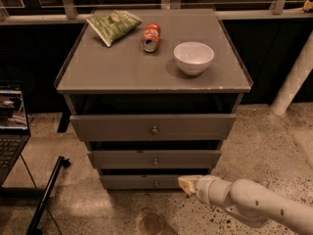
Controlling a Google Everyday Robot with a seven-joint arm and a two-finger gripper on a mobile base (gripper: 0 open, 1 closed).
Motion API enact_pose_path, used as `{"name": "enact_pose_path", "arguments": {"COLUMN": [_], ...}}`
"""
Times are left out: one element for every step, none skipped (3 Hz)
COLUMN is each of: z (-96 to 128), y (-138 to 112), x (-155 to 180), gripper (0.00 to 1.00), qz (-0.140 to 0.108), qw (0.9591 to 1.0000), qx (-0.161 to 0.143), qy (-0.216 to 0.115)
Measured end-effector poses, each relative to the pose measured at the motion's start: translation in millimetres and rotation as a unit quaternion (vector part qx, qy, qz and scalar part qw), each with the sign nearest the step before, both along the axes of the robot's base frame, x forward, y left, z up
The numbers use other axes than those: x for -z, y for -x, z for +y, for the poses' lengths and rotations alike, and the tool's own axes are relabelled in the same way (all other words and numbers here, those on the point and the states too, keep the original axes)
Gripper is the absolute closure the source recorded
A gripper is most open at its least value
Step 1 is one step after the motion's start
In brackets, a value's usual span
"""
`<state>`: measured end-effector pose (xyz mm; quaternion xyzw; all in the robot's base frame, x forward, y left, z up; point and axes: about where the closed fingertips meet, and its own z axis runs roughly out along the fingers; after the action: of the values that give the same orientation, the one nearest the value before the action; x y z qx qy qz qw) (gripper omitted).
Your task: Open bottom drawer
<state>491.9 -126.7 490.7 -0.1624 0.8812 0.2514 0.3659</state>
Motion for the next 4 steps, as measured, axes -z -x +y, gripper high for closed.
{"name": "enact_pose_path", "arguments": {"z": [5.4, 8.9, 11.5, 15.2], "y": [-2.0, -3.8, -9.7, -4.7], "x": [60.8, 109.0, 152.8, 148.9], "gripper": [1.0, 1.0, 1.0, 1.0], "qz": [0.024, 0.045, 0.066, 0.065], "qw": [0.9978, 0.9945, 0.9912, 0.9914], "qx": [0.05, 0.075, 0.094, 0.092], "qy": [-0.036, -0.057, -0.065, -0.067]}}
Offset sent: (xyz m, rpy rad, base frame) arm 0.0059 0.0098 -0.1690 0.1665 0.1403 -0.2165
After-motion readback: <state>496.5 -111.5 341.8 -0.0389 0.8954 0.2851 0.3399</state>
